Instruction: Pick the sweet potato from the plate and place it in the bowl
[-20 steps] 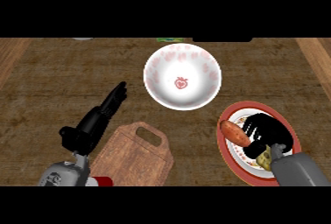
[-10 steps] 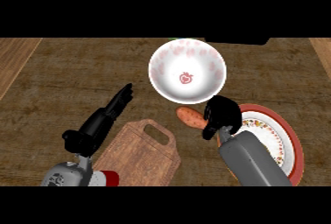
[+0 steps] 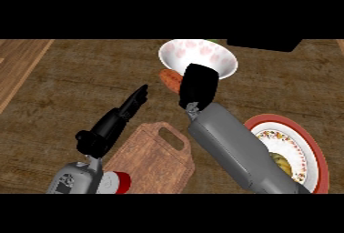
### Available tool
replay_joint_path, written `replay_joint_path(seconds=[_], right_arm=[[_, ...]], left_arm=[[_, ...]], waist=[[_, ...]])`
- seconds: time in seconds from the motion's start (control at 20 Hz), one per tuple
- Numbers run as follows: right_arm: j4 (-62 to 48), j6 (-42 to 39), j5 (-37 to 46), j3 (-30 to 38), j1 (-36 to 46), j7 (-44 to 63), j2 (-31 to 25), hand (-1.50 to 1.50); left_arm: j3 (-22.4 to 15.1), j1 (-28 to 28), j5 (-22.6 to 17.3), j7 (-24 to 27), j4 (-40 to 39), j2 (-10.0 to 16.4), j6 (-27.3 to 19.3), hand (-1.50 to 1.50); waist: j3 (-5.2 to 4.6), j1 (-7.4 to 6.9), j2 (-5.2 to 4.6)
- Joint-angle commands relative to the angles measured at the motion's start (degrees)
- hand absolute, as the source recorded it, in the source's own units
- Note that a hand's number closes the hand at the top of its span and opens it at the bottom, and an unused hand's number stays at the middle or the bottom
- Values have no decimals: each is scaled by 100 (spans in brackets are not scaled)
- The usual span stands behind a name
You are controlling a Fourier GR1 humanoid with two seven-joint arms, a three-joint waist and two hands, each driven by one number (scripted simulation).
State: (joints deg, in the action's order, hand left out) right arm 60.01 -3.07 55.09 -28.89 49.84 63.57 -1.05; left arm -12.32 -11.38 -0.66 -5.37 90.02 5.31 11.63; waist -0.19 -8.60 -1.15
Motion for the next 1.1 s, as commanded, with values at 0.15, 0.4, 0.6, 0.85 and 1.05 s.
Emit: replay_joint_path(seconds=[0.15,0.4,0.6,0.85,1.05], right_arm=[[-264,1207,634,54,1463,1240,100,150],[-516,1789,843,248,1739,1546,101,150],[-1021,1911,917,442,1886,1684,101,150],[-1896,1972,1400,416,1974,1606,101,150],[-2195,2290,1792,315,1907,1733,101,150]], left_arm=[[-153,-193,154,-43,-176,-203,-122,0],[59,-113,54,-40,-57,-52,-97,0],[37,8,94,-53,-9,-63,-146,0],[214,-3,35,45,-111,-7,-147,0],[171,50,144,71,-195,-95,-268,0]], waist=[[5,35,-3],[7,146,25],[8,215,24],[7,419,13],[11,515,35]])
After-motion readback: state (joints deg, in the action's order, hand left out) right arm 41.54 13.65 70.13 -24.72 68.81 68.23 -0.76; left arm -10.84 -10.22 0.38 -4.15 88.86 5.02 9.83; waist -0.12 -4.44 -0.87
